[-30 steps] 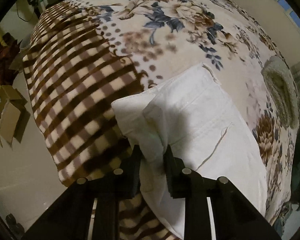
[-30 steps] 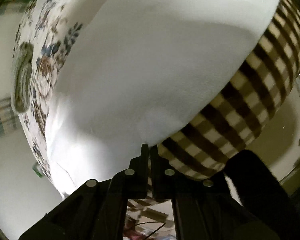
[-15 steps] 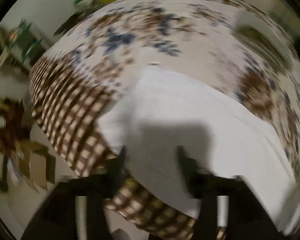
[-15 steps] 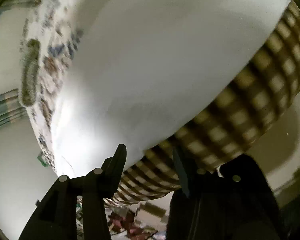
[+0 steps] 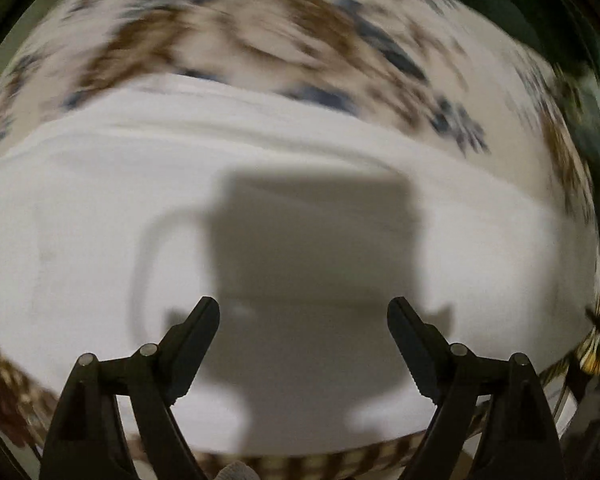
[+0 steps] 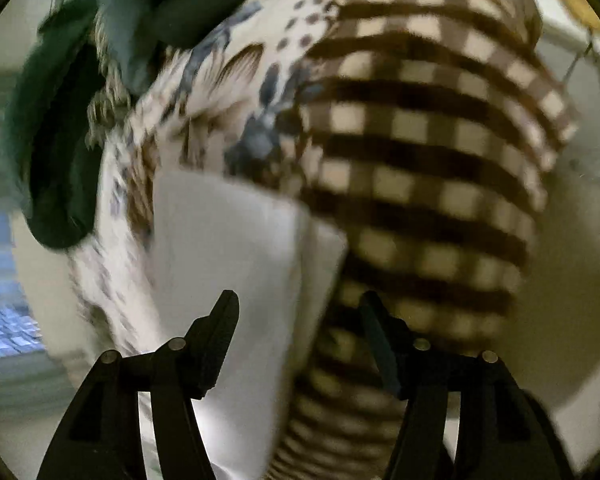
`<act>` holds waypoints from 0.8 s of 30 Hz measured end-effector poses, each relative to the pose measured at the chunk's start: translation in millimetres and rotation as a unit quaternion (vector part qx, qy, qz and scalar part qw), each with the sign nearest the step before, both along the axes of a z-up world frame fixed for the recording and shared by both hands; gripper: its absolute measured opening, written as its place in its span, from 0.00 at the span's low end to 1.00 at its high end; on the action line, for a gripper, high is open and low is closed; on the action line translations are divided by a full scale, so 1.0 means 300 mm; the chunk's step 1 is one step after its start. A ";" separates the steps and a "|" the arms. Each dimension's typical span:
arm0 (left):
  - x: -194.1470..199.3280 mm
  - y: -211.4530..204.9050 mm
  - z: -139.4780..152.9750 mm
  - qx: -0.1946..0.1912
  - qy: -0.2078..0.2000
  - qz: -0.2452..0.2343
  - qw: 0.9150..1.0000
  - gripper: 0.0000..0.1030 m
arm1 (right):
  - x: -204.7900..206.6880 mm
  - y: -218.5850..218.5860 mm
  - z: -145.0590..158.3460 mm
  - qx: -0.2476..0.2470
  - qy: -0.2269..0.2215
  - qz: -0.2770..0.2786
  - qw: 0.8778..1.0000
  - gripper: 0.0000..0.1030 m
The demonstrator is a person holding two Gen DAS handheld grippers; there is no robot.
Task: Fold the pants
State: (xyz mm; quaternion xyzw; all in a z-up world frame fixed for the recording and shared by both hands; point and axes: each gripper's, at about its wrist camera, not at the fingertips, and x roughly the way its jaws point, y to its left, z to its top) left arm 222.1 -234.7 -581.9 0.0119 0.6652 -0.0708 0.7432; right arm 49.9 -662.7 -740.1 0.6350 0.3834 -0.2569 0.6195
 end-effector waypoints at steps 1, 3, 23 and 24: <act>-0.004 -0.035 -0.029 0.014 0.004 -0.013 1.000 0.83 | 0.007 -0.002 -0.005 -0.004 -0.013 -0.005 1.000 0.46; -0.006 -0.064 -0.064 0.033 0.001 -0.027 0.999 0.84 | 0.026 -0.006 0.007 -0.010 -0.049 -0.011 0.999 0.14; 0.050 -0.071 -0.107 0.020 0.011 -0.013 1.000 1.00 | 0.257 -0.001 -0.061 0.005 -0.129 0.033 0.991 0.08; 0.048 -0.069 -0.093 0.023 0.006 -0.012 1.000 1.00 | 0.265 0.008 -0.035 -0.007 -0.126 0.040 0.991 0.08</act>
